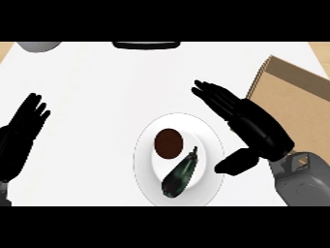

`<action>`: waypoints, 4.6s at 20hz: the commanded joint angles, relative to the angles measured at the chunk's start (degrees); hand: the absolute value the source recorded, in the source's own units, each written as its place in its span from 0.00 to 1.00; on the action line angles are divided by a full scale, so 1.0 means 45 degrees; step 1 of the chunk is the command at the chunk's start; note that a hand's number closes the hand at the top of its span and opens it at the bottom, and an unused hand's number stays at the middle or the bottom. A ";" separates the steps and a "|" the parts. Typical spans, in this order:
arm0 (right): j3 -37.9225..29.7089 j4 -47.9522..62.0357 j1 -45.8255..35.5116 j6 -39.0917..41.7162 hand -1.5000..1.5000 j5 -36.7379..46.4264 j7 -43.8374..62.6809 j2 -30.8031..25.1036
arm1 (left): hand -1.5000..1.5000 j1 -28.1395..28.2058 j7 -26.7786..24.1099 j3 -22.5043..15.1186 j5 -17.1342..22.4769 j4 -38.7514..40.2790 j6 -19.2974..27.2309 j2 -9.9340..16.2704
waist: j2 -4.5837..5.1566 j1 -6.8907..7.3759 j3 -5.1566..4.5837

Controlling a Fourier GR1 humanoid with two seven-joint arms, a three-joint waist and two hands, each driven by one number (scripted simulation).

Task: Pick the cupcake from the plate and place it in the cardboard box

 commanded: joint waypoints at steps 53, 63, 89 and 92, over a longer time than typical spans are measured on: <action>0.0592 0.4984 -0.2422 0.4909 0.00 0.4977 0.5359 0.5615 | 0.50 0.0497 0.0802 0.2267 -0.2864 -0.0414 -0.2423 -0.2975 | 0.0113 0.0139 0.0061; 0.1716 0.4373 -0.1416 0.5096 0.00 0.5277 0.6170 0.5614 | 0.50 0.0898 0.1907 0.2695 -0.3064 -0.1941 -0.2529 -0.3059 | 0.0088 0.0111 0.0063; 0.1292 0.7901 -0.2803 0.2681 1.00 0.6073 0.2622 0.5508 | 0.50 -0.0855 0.1667 0.3811 -0.3169 0.0240 -0.3392 -0.3255 | 0.0119 0.0094 0.0061; 0.1120 0.8244 -0.3228 0.2657 1.00 0.6203 0.2458 0.5612 | 0.50 -0.0182 0.1463 0.3248 -0.3711 -0.0688 -0.3293 -0.3662 | 0.0110 0.0140 0.0062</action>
